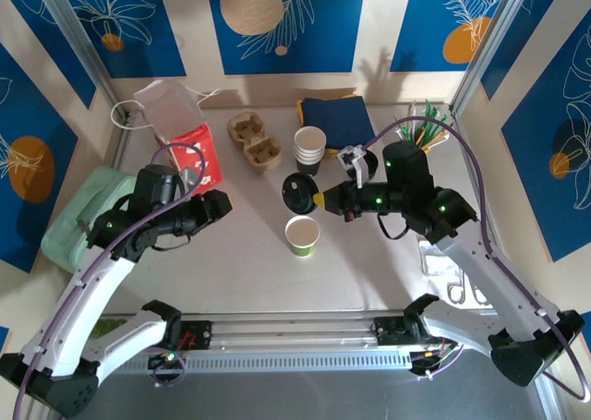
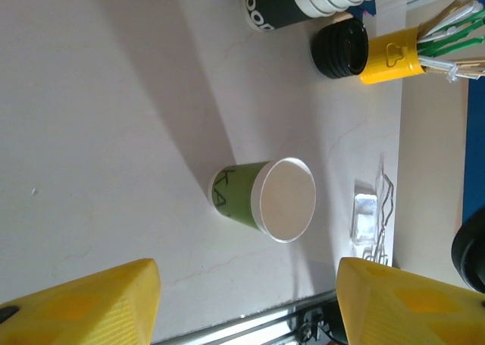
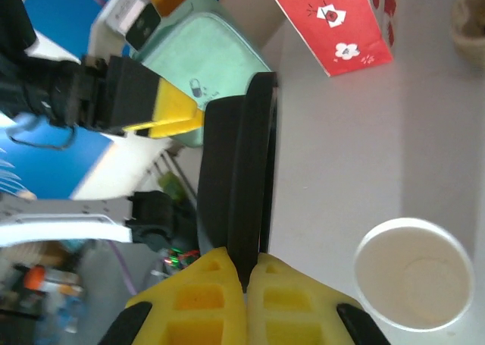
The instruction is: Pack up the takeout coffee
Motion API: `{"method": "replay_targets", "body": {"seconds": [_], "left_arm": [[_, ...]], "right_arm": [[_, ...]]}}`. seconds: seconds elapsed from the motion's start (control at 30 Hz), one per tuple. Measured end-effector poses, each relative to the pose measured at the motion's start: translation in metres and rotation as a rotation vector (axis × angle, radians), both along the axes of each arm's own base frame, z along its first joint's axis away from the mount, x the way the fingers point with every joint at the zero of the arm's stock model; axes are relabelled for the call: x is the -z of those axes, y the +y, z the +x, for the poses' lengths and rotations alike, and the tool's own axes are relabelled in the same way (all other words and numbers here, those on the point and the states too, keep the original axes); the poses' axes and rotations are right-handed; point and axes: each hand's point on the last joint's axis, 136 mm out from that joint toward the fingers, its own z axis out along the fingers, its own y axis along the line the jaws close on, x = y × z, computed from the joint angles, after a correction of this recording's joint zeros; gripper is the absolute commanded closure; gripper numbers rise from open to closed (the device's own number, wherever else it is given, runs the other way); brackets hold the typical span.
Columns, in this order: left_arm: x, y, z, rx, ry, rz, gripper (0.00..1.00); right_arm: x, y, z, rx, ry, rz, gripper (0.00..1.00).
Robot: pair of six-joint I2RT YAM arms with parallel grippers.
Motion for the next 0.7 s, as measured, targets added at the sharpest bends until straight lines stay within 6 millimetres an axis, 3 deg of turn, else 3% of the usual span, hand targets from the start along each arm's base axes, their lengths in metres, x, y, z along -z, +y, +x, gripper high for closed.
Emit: {"method": "replay_targets", "body": {"seconds": [0.37, 0.53, 0.7], "left_arm": [[0.032, -0.027, 0.023, 0.112, -0.116, -0.070, 0.35], [0.038, -0.033, 0.029, 0.125, -0.146, -0.097, 0.34], [0.044, -0.036, 0.034, 0.119, -0.165, -0.125, 0.33]], "right_arm": [[0.049, -0.037, 0.009, 0.196, 0.400, 0.151, 1.00], [0.081, -0.038, 0.005, 0.226, 0.551, 0.165, 1.00], [0.097, -0.037, 0.006, 0.233, 0.608, 0.172, 1.00]]}}
